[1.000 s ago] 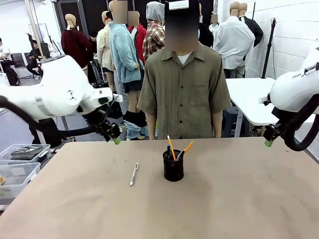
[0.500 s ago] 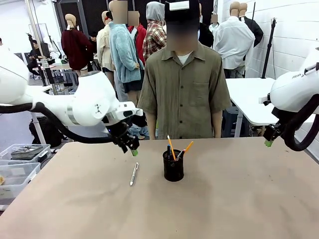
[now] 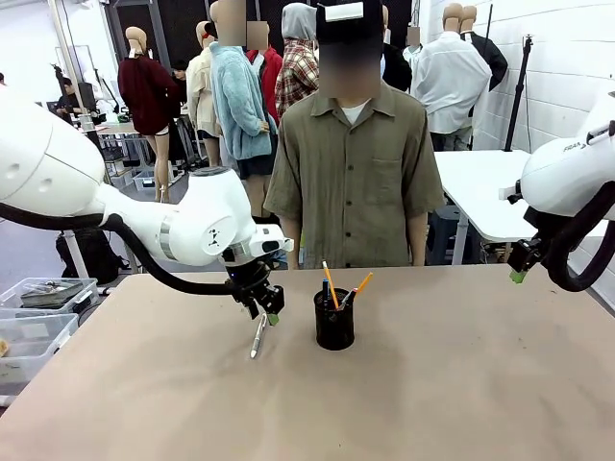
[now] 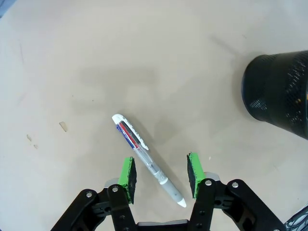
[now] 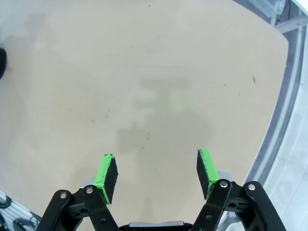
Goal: Place the pens into the pen holder.
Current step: Pick up a writing instrument from the table and place it into the Pen holder.
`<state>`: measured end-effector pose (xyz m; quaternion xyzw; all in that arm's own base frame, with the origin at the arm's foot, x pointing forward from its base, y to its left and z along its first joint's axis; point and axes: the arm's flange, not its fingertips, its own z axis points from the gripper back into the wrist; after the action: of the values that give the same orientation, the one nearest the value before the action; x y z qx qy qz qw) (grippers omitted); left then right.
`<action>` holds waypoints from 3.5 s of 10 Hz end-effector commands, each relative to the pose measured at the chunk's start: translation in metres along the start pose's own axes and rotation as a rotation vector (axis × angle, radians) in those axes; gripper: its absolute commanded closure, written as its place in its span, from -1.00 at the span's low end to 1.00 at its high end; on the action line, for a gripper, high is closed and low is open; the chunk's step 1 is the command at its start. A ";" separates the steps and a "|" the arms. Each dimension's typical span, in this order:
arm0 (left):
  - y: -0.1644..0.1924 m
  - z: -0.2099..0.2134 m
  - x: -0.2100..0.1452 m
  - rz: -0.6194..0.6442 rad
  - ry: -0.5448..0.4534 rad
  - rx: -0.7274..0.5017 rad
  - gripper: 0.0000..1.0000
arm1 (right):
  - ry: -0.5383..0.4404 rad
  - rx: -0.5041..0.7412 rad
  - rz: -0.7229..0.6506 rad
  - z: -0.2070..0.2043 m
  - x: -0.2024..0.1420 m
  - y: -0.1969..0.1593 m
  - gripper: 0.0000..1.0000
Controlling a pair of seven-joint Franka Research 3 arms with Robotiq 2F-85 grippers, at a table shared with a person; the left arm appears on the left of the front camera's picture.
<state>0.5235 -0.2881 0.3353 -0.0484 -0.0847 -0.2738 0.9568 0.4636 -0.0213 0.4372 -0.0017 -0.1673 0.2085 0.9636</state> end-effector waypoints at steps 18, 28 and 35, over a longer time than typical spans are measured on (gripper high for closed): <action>0.003 -0.007 -0.015 0.039 0.033 0.079 1.00 | 0.003 -0.030 0.006 -0.002 0.000 0.000 -0.65; 0.035 0.065 -0.055 -0.307 -0.721 -0.384 1.00 | 0.003 -0.030 0.006 -0.002 0.000 0.000 -0.65; -0.005 0.050 -0.055 -0.471 -1.047 -0.543 1.00 | 0.003 -0.030 0.006 -0.002 0.000 0.000 -0.65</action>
<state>0.4785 -0.2526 0.3764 -0.3953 -0.4498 -0.4328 0.6739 0.4636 -0.0213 0.4371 -0.0017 -0.1674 0.2085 0.9636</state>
